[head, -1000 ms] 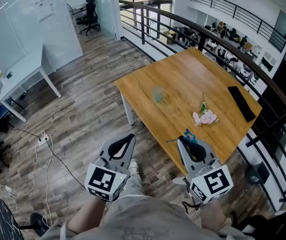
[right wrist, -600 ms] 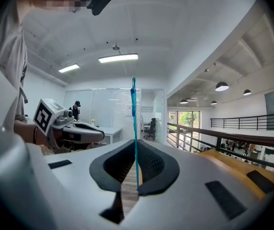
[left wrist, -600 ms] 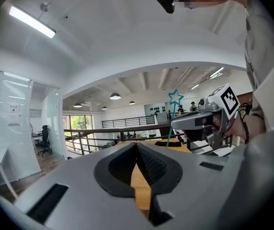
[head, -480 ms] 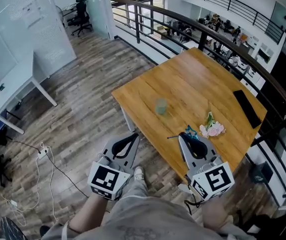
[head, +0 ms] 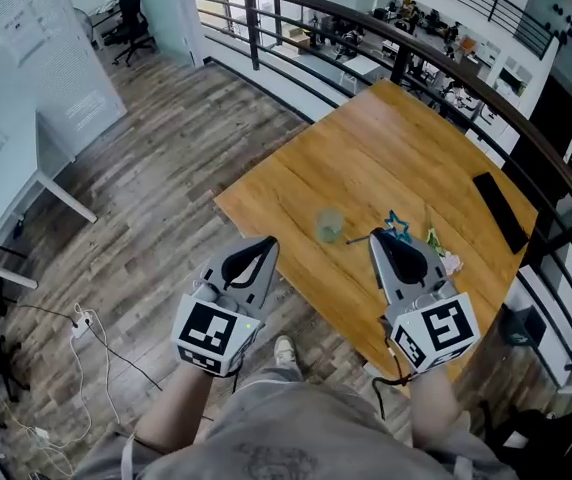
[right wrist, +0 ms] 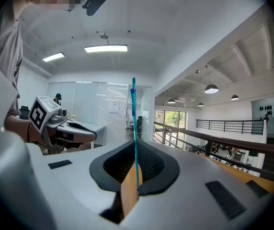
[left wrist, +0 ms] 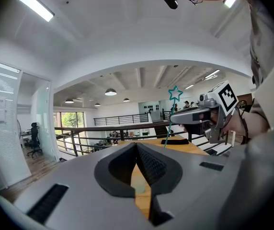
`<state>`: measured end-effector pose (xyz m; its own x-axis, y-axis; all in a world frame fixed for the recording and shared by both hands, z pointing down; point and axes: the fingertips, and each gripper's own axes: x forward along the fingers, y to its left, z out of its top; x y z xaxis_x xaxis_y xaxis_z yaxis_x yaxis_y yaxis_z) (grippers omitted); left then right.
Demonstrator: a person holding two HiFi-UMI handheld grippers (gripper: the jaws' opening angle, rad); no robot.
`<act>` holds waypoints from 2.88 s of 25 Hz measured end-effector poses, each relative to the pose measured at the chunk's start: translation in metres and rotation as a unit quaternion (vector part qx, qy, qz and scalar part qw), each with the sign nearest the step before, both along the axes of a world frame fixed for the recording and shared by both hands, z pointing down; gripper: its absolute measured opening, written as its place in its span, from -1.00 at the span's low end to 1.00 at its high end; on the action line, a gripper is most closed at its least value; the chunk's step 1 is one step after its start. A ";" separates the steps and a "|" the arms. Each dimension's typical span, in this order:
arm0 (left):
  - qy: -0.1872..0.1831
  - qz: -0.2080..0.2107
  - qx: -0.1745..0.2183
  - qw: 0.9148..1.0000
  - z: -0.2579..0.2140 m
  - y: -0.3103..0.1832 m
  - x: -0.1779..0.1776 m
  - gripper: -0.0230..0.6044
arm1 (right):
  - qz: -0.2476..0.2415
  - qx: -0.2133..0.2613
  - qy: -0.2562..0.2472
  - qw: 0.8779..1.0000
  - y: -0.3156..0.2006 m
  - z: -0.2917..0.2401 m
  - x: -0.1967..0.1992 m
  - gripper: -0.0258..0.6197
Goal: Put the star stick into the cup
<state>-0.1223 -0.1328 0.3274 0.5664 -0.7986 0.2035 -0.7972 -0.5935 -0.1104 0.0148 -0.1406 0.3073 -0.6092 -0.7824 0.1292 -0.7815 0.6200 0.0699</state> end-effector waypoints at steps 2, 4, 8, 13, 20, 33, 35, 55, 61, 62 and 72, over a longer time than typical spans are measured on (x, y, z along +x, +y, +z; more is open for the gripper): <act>-0.002 0.010 -0.001 1.000 0.004 -0.018 -0.005 -0.87 | 0.005 0.002 0.009 1.000 -0.017 0.002 -0.008 -0.79; -0.008 0.018 -0.003 1.000 0.009 -0.033 -0.006 -0.87 | 0.009 0.000 0.014 1.000 -0.032 0.005 -0.012 -0.80; -0.013 0.032 -0.008 0.999 0.012 -0.048 0.005 -0.87 | 0.005 -0.014 0.015 1.000 -0.050 0.015 -0.013 -0.80; -0.020 0.037 -0.025 0.999 0.024 -0.061 0.020 -0.87 | 0.002 -0.031 0.017 0.999 -0.069 0.031 -0.007 -0.80; -0.026 0.020 -0.050 0.998 0.042 -0.091 0.023 -0.87 | -0.026 -0.048 0.015 0.998 -0.104 0.044 -0.011 -0.80; -0.031 0.014 -0.134 0.990 0.122 -0.136 0.040 -0.87 | -0.054 -0.137 0.014 0.989 -0.155 0.121 -0.019 -0.80; -0.030 0.011 -0.151 0.988 0.139 -0.138 0.042 -0.87 | -0.058 -0.154 0.020 0.986 -0.158 0.139 -0.019 -0.80; 0.014 -0.045 -0.232 0.971 0.215 -0.132 0.031 -0.87 | -0.052 -0.275 0.054 0.959 -0.160 0.284 -0.024 -0.58; 0.016 -0.046 -0.231 0.972 0.211 -0.124 0.028 -0.87 | -0.044 -0.275 0.052 0.959 -0.156 0.275 -0.022 -0.37; 0.019 -0.046 -0.231 0.972 0.209 -0.122 0.028 -0.87 | -0.043 -0.273 0.050 0.960 -0.156 0.271 -0.020 -0.37; 0.025 -0.037 -0.187 0.981 0.153 -0.127 0.016 -0.87 | -0.053 -0.167 0.045 0.983 -0.154 0.167 -0.024 -0.64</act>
<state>-0.1059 -0.2593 0.4801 0.5262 -0.7132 0.4632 -0.8389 -0.5246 0.1452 -0.0092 -0.2951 0.4742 -0.6594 -0.6196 0.4257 -0.7112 0.6977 -0.0861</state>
